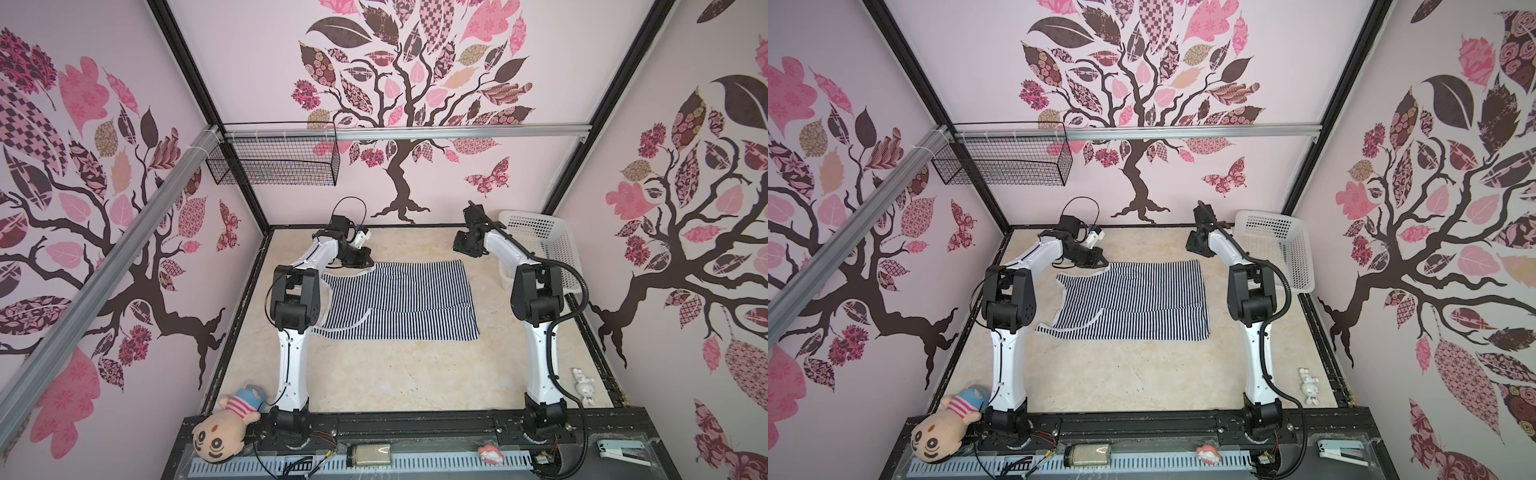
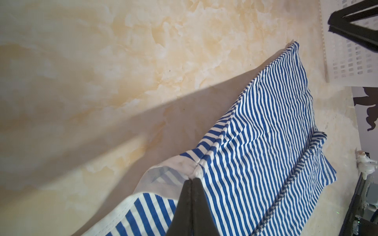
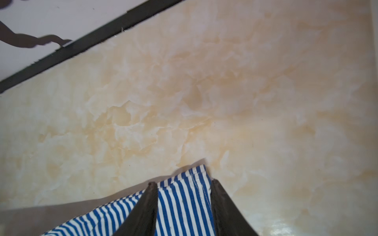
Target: Fold and stack the tank tops
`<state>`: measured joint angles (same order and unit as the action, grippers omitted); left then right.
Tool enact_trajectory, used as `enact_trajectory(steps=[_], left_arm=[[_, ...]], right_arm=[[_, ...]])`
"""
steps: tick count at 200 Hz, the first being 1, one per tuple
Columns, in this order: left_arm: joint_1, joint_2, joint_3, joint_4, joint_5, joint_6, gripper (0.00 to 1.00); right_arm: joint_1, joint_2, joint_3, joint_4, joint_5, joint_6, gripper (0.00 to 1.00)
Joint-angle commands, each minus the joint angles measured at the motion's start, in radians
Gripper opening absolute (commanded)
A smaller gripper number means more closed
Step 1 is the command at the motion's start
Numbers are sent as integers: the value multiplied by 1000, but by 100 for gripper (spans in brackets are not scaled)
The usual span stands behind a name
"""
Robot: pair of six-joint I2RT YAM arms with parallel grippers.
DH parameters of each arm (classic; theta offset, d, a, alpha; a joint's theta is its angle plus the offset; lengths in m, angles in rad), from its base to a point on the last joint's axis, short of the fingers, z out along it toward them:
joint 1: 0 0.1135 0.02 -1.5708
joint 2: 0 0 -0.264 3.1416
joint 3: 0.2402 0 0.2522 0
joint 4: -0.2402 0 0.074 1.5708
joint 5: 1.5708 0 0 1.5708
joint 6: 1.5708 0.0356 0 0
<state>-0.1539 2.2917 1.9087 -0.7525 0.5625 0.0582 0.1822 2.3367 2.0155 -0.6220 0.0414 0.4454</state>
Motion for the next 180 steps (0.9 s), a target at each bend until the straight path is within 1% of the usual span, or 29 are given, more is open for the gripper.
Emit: enact_trajectory(steps=[1, 19, 61, 88, 119, 149, 180], left_arm=[[-7, -28, 4, 11, 16, 2, 0], [-9, -25, 7, 12, 19, -3, 0], [-12, -22, 12, 18, 19, -14, 0], [-16, -22, 21, 12, 16, -13, 0], [-18, -20, 24, 10, 19, -17, 0], [-19, -18, 26, 10, 20, -18, 0], [-19, -17, 26, 13, 22, -21, 0]], right_arm=[[0, 25, 46, -81, 20, -10, 46], [0, 38, 50, -86, 25, -17, 46], [0, 65, 61, -82, -10, -22, 44], [0, 104, 113, -127, 18, -25, 44], [0, 116, 108, -123, 11, -28, 43], [0, 122, 106, -127, 11, -30, 41], [0, 122, 101, -116, 5, -30, 37]])
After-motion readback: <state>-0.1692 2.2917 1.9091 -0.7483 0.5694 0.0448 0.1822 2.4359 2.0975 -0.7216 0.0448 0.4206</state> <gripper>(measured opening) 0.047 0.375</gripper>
